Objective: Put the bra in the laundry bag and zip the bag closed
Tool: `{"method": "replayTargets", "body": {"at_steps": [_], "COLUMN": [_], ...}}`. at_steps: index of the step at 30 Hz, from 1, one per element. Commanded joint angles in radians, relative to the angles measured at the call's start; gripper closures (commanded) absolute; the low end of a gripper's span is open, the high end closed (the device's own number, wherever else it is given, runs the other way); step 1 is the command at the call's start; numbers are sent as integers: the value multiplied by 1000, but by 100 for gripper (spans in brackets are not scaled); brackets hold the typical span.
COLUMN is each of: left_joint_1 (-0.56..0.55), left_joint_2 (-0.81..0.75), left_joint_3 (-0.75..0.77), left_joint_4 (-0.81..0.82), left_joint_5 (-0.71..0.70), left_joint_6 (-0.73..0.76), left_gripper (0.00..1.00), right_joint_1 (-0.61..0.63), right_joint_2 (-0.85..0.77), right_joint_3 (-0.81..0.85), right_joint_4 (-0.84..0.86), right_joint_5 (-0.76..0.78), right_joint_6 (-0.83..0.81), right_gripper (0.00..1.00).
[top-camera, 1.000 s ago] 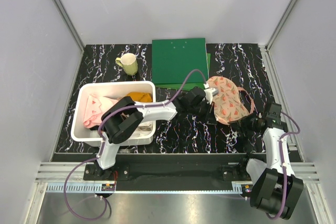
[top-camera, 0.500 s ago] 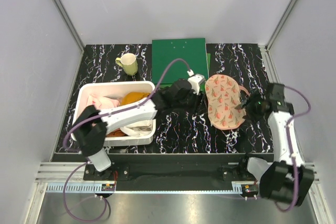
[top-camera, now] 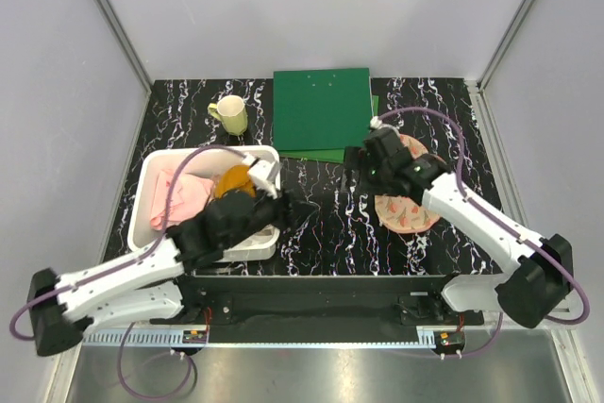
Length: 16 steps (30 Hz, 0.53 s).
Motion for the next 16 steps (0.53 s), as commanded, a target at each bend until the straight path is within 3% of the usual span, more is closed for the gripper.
{"method": "replayTargets", "body": {"at_steps": [1, 5, 11, 13, 16], "left_joint_1": [-27, -55, -61, -62, -62], "left_joint_2": [-274, -611, -1032, -1089, -1045], "left_joint_3": [-180, -390, -479, -481, -450], "left_joint_4": [44, -8, -175, -209, -194], "left_joint_5": [-106, -119, -119, -104, -6], "left_joint_6": [-119, -253, -288, -265, -223], "left_gripper": [41, 23, 6, 4, 1], "right_joint_1": [110, 170, 170, 170, 170], "right_joint_2": [-97, -310, -672, -734, -837], "right_joint_3": [-143, -326, -502, -591, -715], "right_joint_4": [139, 262, 317, 406, 601], "right_joint_5": [44, 26, -67, -136, -225], "right_joint_6": [71, 120, 97, 102, 134], "right_gripper": [0, 0, 0, 0, 0]}}
